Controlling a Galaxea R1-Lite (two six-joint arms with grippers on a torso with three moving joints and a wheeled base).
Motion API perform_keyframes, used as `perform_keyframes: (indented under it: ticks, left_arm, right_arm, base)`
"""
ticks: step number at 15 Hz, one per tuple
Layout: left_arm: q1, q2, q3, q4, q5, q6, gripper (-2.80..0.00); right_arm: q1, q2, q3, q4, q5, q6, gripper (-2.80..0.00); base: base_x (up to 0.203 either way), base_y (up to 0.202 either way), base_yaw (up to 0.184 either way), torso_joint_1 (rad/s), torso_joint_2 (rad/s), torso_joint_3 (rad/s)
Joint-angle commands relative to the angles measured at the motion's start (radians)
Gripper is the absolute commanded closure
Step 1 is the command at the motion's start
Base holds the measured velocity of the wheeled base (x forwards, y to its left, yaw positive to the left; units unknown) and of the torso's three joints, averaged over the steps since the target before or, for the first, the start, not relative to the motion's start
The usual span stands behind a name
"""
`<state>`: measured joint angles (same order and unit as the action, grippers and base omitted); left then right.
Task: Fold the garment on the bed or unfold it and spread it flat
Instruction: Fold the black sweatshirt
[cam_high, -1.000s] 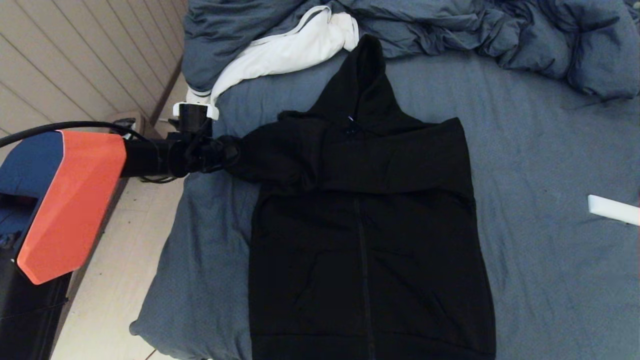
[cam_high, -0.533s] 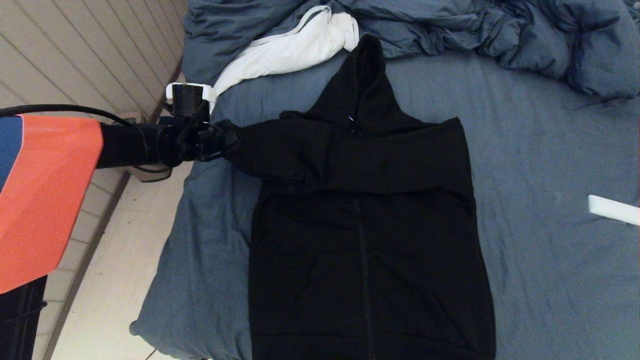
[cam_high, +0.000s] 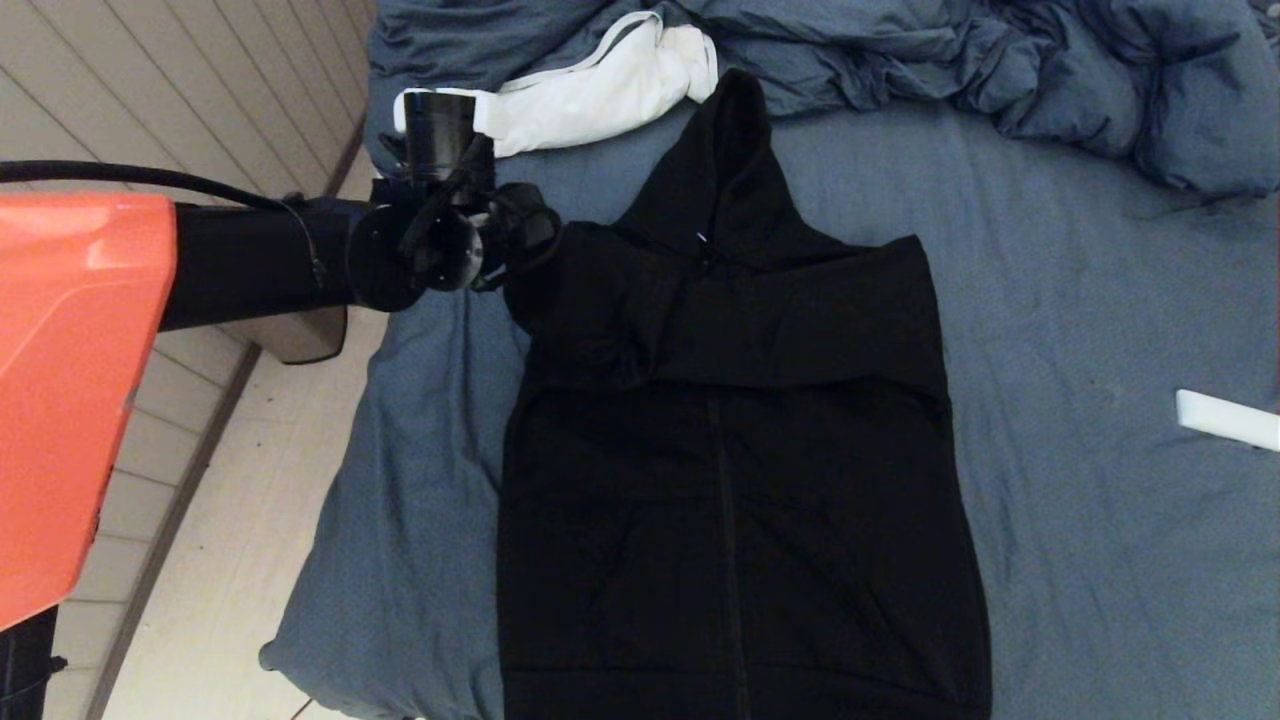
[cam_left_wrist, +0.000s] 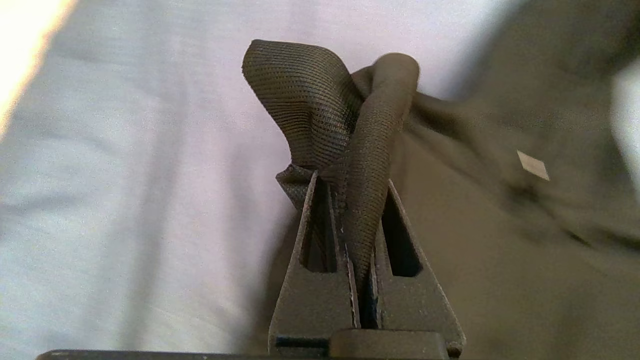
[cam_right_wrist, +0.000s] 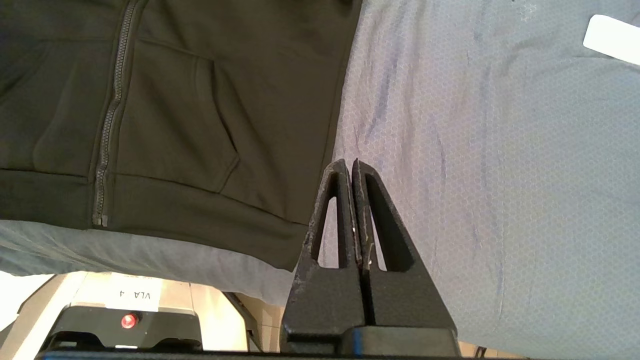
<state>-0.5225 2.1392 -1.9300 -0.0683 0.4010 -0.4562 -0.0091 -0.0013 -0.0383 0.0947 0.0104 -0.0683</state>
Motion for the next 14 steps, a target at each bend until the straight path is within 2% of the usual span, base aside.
perform_keyframes:
  ticks: [1,3,6,8,14]
  left_arm:
    - [-0.117,-0.015,-0.003,-0.006,0.034,0.006,0.0]
    - [-0.222,-0.005,-0.004,-0.024,0.076,0.027,0.0]
    - [-0.328,0.03,-0.01,-0.077,0.118,0.081,0.0]
    - [-0.383,0.065,-0.013,-0.113,0.122,0.118,0.0]
    - [-0.489,0.147,-0.014,-0.192,0.12,0.166,0.0]
  right_arm:
    - [0.0,0.001,0.0,0.0,0.0,-0.001,0.0]
    - [0.0,0.001,0.0,0.0,0.0,-0.001,0.0]
    - [0.0,0.001,0.0,0.0,0.0,-0.001,0.0]
    - [0.0,0.001,0.0,0.0,0.0,-0.001,0.0]
    - [0.0,0.001,0.0,0.0,0.0,-0.002,0.0]
  base:
    - [0.0,0.0,0.0,0.0,0.0,0.0]
    - [0.0,0.0,0.0,0.0,0.0,0.0]
    - [0.0,0.0,0.0,0.0,0.0,0.0]
    - [0.0,0.0,0.0,0.0,0.0,0.0]
    - [0.0,0.0,0.0,0.0,0.0,0.0]
